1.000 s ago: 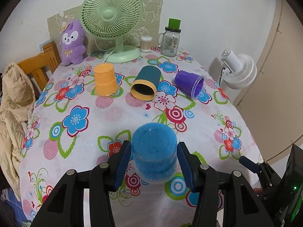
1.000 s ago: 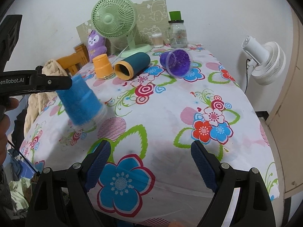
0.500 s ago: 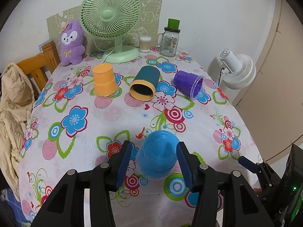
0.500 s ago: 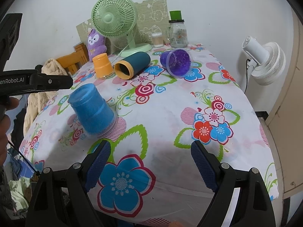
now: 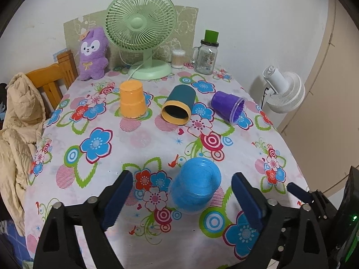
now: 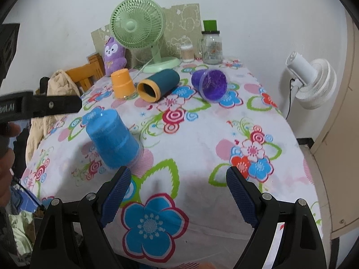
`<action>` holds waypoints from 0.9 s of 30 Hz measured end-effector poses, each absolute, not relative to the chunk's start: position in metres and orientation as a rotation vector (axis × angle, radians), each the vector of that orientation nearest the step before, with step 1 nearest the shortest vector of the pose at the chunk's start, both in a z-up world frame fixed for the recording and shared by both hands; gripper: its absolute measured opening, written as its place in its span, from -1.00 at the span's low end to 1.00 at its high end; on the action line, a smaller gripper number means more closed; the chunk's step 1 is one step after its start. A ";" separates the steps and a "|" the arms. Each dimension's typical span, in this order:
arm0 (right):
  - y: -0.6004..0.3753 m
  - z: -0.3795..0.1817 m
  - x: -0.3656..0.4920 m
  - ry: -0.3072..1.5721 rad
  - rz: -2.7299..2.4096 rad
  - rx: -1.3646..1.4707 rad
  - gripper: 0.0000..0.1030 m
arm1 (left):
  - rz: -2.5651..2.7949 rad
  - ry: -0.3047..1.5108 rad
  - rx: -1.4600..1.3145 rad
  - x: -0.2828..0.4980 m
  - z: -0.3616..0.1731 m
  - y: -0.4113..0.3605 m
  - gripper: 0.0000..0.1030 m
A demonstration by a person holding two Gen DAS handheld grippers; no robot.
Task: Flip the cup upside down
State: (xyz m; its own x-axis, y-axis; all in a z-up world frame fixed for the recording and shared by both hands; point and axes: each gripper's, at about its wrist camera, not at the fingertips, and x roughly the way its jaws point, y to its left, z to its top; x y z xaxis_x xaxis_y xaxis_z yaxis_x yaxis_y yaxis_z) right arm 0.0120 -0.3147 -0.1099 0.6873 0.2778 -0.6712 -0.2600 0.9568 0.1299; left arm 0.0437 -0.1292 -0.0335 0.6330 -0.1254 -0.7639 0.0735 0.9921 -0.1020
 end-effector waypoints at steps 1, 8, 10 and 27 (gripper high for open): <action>-0.314 -0.106 0.012 0.747 0.296 0.022 0.72 | -0.112 0.873 -0.064 0.043 -0.033 -0.128 0.82; -0.307 -0.073 0.014 0.658 0.260 0.012 0.83 | -0.090 0.796 -0.088 0.032 -0.019 -0.117 0.96; -0.305 -0.060 0.011 0.616 0.264 0.014 0.94 | -0.085 0.774 -0.093 0.029 -0.014 -0.114 0.97; -0.295 0.007 -0.013 0.405 0.265 0.057 0.99 | -0.066 0.588 -0.115 -0.003 0.016 -0.101 1.00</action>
